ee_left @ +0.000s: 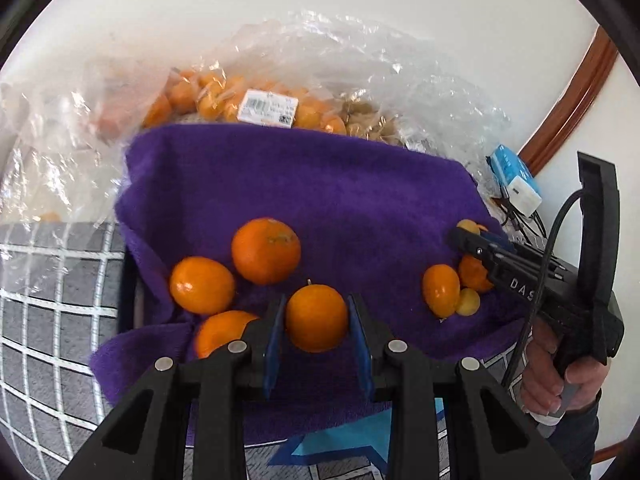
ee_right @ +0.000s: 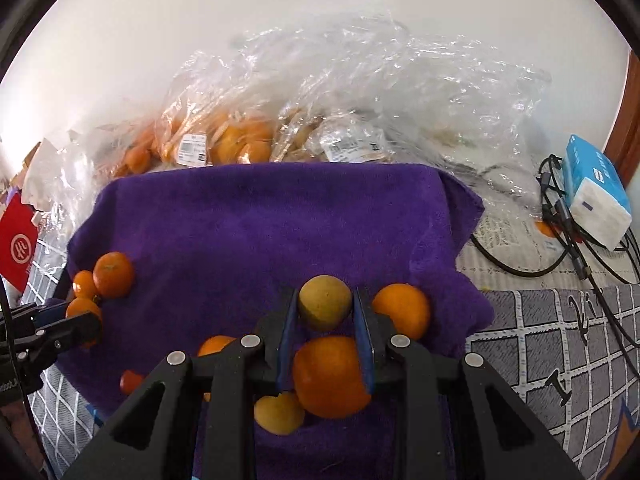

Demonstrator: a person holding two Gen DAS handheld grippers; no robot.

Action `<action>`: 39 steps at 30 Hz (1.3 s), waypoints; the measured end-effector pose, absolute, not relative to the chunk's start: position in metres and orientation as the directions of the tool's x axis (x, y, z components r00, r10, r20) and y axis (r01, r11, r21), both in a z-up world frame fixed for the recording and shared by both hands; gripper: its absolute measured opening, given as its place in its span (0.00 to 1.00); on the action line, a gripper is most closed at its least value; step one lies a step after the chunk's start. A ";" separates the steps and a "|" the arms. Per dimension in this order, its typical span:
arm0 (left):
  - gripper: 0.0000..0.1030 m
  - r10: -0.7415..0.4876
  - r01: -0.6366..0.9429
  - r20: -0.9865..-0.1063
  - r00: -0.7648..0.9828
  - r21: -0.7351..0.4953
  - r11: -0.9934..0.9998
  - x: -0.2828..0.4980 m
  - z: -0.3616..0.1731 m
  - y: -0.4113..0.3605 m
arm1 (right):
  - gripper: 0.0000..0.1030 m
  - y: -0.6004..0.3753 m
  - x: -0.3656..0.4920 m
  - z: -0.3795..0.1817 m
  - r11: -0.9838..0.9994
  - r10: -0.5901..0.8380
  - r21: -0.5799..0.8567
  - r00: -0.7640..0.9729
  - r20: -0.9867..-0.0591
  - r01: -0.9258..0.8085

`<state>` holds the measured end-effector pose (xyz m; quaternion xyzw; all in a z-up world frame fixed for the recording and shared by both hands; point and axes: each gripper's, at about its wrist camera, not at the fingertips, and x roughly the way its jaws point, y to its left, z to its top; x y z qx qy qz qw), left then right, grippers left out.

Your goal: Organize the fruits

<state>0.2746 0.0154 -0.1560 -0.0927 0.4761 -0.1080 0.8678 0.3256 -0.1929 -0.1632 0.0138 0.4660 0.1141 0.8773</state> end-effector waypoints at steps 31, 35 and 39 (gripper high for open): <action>0.51 -0.275 0.128 -0.761 0.588 -0.248 0.960 0.217 -0.110 0.022 | 0.44 -0.207 0.239 -0.090 0.989 0.149 0.105 0.603 -0.783 -0.108; 0.54 -0.239 0.126 -0.763 0.600 -0.205 0.971 0.189 -0.096 0.025 | 0.44 -0.212 0.207 -0.073 0.993 0.117 0.084 0.615 -0.780 -0.082; 0.58 -0.202 0.106 -0.756 0.623 -0.174 0.979 0.163 -0.084 0.025 | 0.44 -0.215 0.177 -0.060 0.994 0.108 0.080 0.621 -0.777 -0.073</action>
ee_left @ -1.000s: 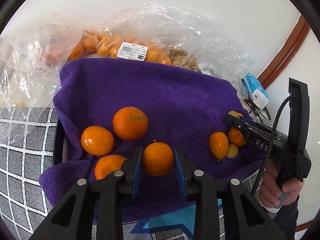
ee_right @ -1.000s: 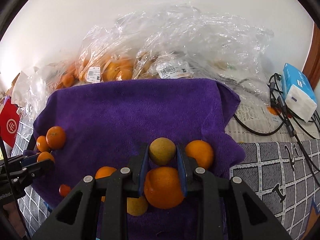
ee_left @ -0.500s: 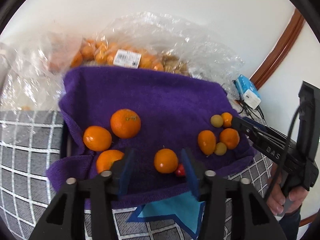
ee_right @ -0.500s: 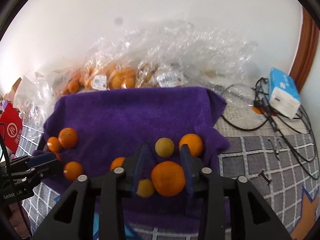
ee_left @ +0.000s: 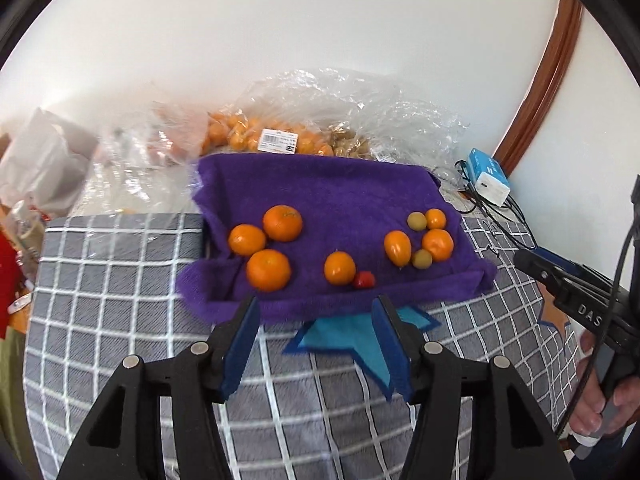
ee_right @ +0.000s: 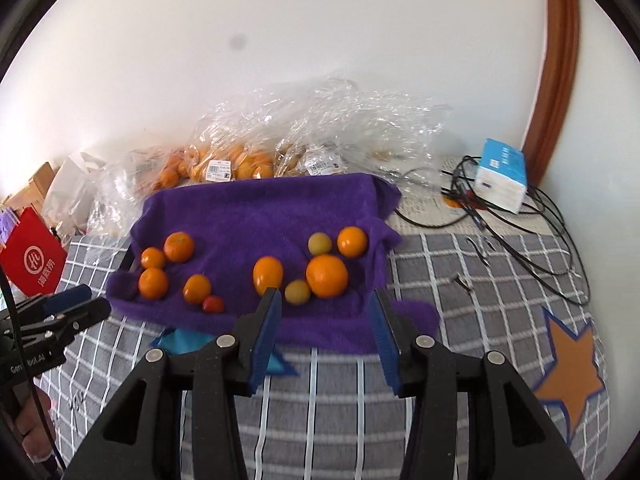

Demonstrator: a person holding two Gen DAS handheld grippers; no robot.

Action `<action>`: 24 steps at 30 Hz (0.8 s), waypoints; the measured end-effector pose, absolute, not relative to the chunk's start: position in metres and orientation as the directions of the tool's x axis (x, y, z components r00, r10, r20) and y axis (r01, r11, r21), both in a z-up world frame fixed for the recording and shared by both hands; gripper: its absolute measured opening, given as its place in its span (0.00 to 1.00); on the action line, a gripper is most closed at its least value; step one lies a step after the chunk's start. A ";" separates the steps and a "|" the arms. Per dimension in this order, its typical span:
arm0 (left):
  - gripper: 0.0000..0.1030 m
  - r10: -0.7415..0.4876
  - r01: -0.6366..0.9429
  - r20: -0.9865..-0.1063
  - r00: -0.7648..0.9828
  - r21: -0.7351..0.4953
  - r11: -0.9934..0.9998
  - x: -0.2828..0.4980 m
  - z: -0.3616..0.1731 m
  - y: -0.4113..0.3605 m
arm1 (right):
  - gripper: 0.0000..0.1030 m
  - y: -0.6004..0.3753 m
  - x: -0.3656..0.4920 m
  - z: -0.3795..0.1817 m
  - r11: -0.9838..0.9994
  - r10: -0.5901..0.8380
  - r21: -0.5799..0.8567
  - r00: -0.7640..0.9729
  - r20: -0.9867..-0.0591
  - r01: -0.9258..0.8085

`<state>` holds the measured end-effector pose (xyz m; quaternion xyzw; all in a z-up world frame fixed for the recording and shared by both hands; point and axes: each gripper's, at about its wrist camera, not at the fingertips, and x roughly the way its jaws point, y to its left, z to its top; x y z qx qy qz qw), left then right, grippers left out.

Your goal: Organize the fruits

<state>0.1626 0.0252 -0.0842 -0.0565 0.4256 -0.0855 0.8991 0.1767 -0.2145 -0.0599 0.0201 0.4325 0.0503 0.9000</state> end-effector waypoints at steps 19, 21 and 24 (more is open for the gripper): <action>0.81 -0.057 0.049 -0.672 0.738 -0.031 0.998 0.063 -0.037 -0.001 | 0.96 -0.236 0.064 -0.023 0.998 0.057 0.045 0.707 -0.705 -0.035; 0.81 -0.055 0.047 -0.669 0.742 -0.029 0.998 0.059 -0.036 -0.003 | 0.96 -0.239 0.060 -0.024 0.998 0.056 0.046 0.708 -0.704 -0.033; 0.81 -0.048 0.046 -0.668 0.742 -0.021 0.999 0.055 -0.037 -0.006 | 0.96 -0.242 0.056 -0.025 0.998 0.059 0.052 0.710 -0.702 -0.031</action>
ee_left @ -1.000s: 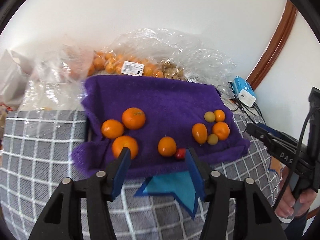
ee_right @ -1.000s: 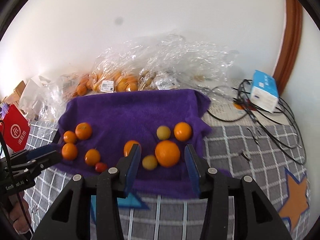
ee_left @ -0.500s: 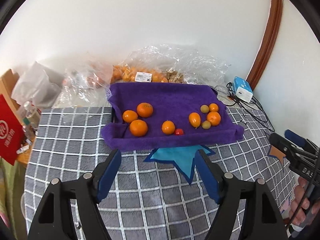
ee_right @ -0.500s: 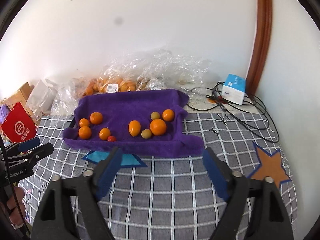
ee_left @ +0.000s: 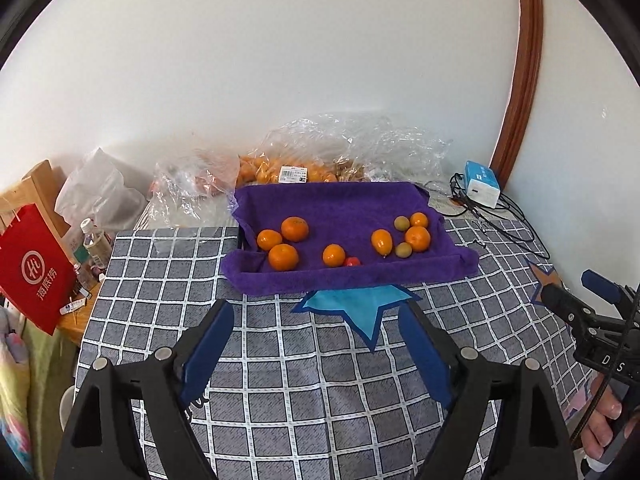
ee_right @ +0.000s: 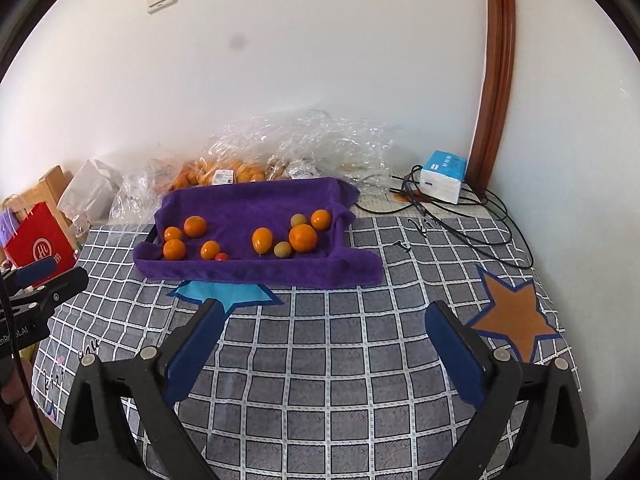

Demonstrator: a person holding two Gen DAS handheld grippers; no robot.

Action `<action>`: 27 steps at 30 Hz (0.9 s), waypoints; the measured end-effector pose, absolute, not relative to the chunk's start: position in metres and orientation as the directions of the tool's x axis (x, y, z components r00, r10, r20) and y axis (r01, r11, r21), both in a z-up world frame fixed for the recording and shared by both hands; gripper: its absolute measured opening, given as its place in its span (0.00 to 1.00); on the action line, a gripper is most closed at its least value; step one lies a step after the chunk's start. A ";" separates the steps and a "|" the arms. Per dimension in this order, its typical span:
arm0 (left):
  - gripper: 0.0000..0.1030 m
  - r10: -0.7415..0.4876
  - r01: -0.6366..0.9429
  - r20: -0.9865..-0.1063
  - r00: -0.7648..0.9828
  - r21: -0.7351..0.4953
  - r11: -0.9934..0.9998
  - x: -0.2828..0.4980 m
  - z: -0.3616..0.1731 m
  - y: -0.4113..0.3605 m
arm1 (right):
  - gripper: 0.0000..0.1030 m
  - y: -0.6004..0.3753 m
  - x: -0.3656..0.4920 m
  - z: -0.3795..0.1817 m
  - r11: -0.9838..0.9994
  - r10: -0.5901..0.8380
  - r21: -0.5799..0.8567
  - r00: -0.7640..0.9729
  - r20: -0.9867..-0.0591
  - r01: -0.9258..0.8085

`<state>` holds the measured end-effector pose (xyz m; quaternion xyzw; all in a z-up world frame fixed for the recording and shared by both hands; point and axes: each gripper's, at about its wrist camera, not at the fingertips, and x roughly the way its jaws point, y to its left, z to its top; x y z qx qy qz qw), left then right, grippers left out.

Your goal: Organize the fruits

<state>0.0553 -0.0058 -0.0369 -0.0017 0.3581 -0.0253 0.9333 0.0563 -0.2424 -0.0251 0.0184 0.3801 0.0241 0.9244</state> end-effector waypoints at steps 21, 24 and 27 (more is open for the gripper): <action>0.81 -0.036 0.043 -0.663 0.748 -0.006 0.999 0.049 -0.041 -0.006 | 0.96 -0.243 0.045 -0.024 0.999 0.048 0.045 0.725 -0.687 -0.024; 0.81 -0.037 0.044 -0.662 0.748 -0.006 0.999 0.049 -0.041 -0.006 | 0.96 -0.243 0.045 -0.023 0.998 0.052 0.048 0.727 -0.685 -0.026; 0.81 -0.035 0.043 -0.663 0.748 -0.005 0.999 0.049 -0.041 -0.006 | 0.96 -0.243 0.045 -0.023 0.999 0.050 0.045 0.727 -0.684 -0.025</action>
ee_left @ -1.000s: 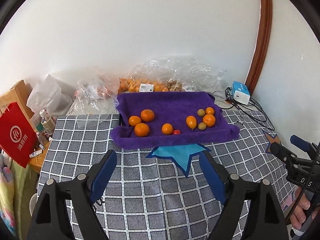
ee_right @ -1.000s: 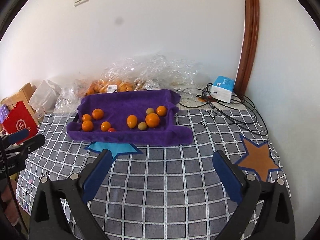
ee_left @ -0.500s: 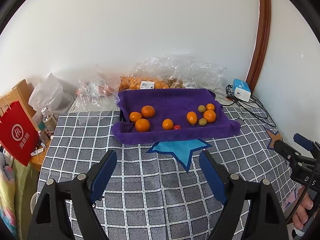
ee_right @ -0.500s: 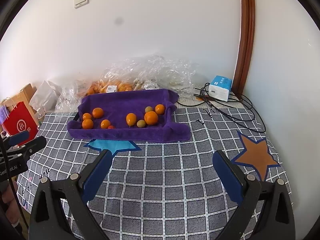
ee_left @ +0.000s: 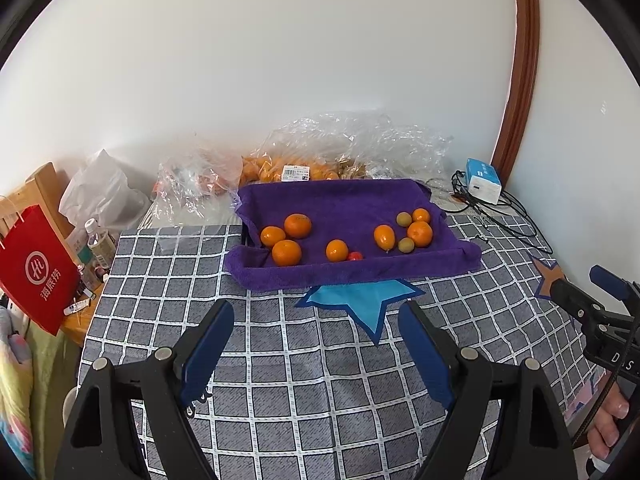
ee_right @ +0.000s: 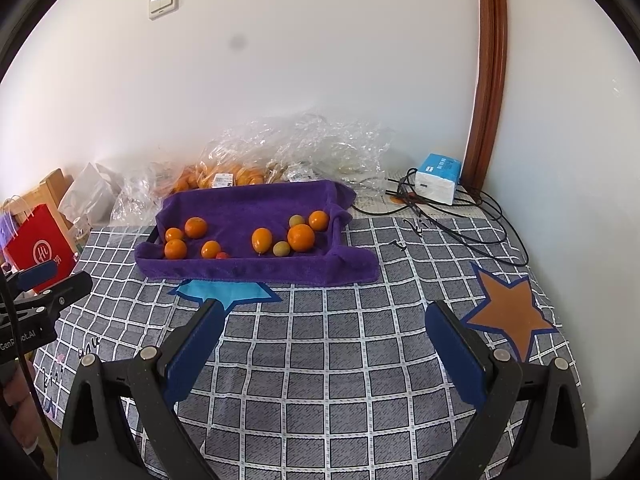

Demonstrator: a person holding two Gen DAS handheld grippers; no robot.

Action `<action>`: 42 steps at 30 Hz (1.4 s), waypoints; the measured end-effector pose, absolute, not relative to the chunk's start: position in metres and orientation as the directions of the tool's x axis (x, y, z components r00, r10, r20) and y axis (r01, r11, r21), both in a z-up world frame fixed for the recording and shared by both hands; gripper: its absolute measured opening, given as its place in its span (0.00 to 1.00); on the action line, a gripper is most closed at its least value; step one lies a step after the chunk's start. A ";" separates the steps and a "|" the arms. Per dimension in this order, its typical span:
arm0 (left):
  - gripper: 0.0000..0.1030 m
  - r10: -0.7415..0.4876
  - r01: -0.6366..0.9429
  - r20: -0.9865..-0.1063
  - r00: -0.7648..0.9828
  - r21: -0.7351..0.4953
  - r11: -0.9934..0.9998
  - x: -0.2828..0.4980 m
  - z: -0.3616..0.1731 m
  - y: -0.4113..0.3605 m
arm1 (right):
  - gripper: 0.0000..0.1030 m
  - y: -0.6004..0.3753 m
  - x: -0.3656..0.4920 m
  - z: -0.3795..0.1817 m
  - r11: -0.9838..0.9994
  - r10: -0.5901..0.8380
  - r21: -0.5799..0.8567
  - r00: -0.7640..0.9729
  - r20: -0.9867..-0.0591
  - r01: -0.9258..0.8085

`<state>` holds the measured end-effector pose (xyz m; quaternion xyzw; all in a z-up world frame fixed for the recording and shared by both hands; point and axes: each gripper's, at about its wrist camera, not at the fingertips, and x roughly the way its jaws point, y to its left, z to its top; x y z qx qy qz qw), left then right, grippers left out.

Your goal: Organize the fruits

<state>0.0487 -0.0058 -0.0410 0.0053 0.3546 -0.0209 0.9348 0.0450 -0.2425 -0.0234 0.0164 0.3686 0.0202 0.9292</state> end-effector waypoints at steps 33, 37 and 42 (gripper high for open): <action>0.81 -0.031 0.033 -0.667 0.744 -0.009 0.999 0.049 -0.044 0.002 | 0.96 -0.242 0.042 -0.024 0.998 0.056 0.046 0.736 -0.675 -0.034; 0.81 -0.032 0.036 -0.664 0.747 -0.007 0.999 0.050 -0.044 0.002 | 0.96 -0.241 0.043 -0.024 0.998 0.057 0.046 0.736 -0.675 -0.035; 0.81 -0.031 0.034 -0.665 0.746 -0.009 0.999 0.051 -0.044 0.001 | 0.96 -0.241 0.044 -0.024 0.998 0.057 0.048 0.735 -0.675 -0.034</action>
